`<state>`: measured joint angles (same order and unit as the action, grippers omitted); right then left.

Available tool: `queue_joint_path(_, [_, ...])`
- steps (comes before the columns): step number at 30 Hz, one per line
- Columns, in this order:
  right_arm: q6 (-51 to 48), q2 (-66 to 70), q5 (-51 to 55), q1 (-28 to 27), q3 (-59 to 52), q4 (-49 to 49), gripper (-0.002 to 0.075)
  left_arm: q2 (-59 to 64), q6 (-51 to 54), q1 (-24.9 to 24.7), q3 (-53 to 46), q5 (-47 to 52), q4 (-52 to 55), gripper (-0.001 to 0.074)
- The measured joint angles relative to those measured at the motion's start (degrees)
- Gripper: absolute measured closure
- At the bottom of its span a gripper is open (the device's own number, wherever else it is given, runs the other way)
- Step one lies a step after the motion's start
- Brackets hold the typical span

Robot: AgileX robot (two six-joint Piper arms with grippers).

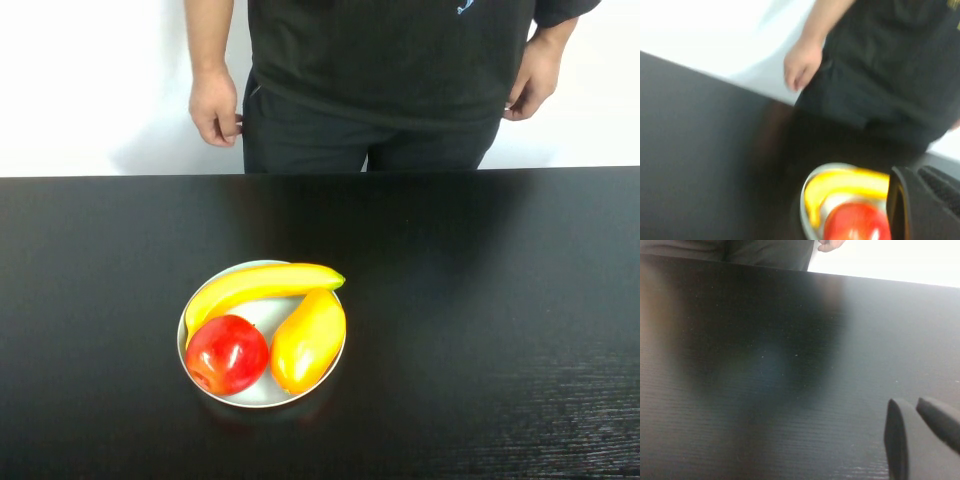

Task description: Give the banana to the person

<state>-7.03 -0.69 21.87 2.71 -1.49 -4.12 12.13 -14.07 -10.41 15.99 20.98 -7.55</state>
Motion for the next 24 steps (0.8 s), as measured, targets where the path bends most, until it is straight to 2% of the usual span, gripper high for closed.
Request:
queue_joint_path(10, [0.0, 0.0, 0.0, 0.0, 0.0, 0.0, 0.0733, 33.1, 21.9, 0.0, 25.6, 27.0, -3.1, 0.0739])
queue_joint_path(14, [0.0, 0.0, 0.0, 0.0, 0.0, 0.0, 0.0733, 47.8, 29.9, -0.2, 34.5, 33.7, -6.0, 0.0739])
queue_joint_path(24, [0.0, 0.0, 0.0, 0.0, 0.0, 0.0, 0.0733, 78.9, 45.4, -11.9, 57.3, 40.1, -5.7, 0.0739])
